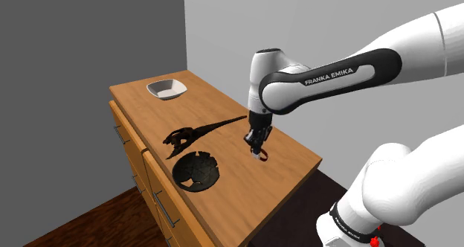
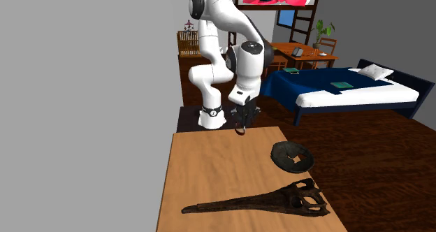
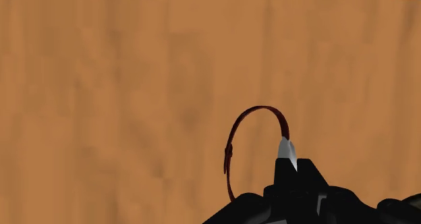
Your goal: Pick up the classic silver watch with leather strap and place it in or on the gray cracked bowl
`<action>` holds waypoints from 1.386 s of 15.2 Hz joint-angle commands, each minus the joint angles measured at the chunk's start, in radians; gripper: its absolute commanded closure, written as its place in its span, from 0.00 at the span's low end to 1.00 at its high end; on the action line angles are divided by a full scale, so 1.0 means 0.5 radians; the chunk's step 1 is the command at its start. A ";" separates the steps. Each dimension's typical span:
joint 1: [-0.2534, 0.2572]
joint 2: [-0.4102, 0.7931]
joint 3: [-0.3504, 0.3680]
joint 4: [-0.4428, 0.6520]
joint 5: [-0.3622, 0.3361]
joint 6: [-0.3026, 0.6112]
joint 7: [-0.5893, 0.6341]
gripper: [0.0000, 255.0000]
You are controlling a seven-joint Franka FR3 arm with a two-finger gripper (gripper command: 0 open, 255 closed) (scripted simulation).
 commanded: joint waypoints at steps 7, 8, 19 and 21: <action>0.022 0.050 0.043 0.219 0.007 -0.162 0.084 1.00; 0.033 0.110 0.070 0.282 0.012 -0.161 0.123 1.00; 0.148 0.811 0.309 1.103 -0.084 -0.250 0.565 1.00; 0.179 0.950 0.338 1.282 -0.125 -0.289 0.647 1.00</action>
